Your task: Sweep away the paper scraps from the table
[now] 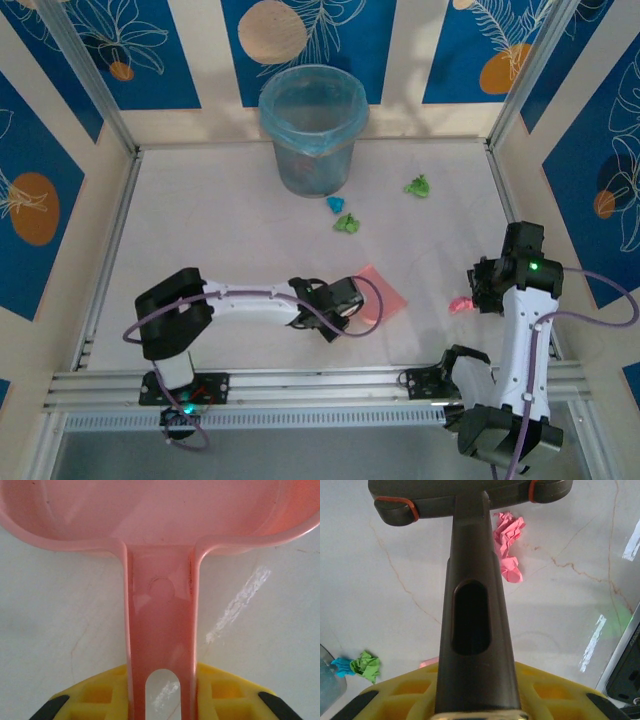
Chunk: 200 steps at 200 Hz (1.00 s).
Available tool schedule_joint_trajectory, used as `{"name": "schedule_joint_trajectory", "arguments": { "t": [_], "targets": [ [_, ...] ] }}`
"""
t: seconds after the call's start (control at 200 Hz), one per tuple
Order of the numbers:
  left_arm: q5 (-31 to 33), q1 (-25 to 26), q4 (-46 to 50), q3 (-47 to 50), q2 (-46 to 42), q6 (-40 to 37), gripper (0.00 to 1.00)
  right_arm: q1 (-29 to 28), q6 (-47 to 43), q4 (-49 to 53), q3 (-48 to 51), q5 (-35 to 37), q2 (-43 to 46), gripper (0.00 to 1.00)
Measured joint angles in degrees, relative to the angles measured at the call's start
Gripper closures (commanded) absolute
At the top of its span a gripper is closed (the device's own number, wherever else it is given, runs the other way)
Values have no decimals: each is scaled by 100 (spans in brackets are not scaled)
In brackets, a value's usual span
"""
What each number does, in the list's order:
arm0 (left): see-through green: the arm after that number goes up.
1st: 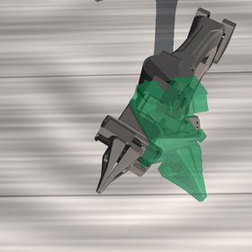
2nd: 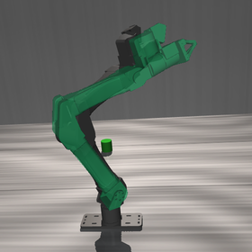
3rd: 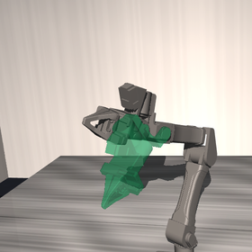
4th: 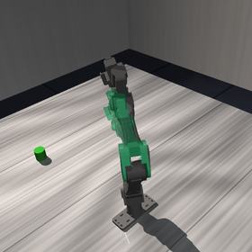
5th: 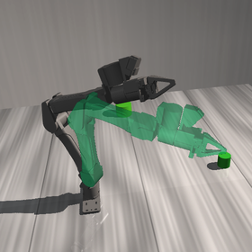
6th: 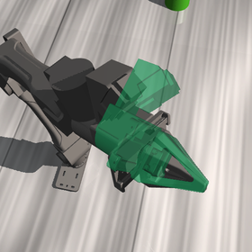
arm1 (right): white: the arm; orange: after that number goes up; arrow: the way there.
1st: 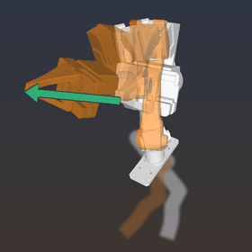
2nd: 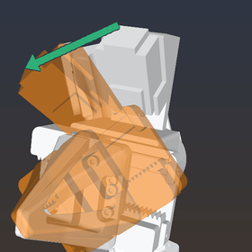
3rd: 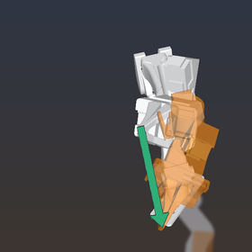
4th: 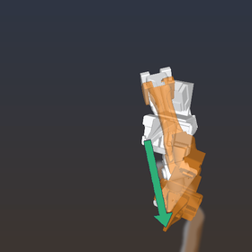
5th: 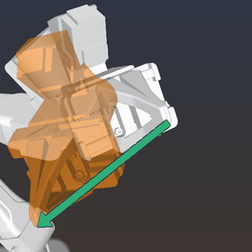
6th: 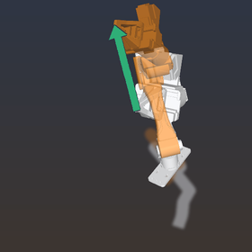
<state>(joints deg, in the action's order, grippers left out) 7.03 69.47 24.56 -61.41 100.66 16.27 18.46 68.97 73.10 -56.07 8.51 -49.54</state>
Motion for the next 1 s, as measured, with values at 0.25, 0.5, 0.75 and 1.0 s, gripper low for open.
{"name": "schedule_joint_trajectory", "arguments": {
  "t": [0.25, 0.5, 0.75, 1.0],
  "targets": [
    [323, 83, 61, -2, 0, -431, 100, -1091, 787, 129, -4, -52, 136, 100],
    [461, 380, 105, -2, 0, -750, 100, -2549, 1832, 144, -13, 105, -31, 100],
    [446, 385, 103, -2, 0, -874, 100, -3727, 2660, -76, -234, 157, -529, 100],
    [393, 385, 103, -2, 0, -933, 100, -4524, 2988, -428, -765, 164, -1078, 100]
  ]
}}
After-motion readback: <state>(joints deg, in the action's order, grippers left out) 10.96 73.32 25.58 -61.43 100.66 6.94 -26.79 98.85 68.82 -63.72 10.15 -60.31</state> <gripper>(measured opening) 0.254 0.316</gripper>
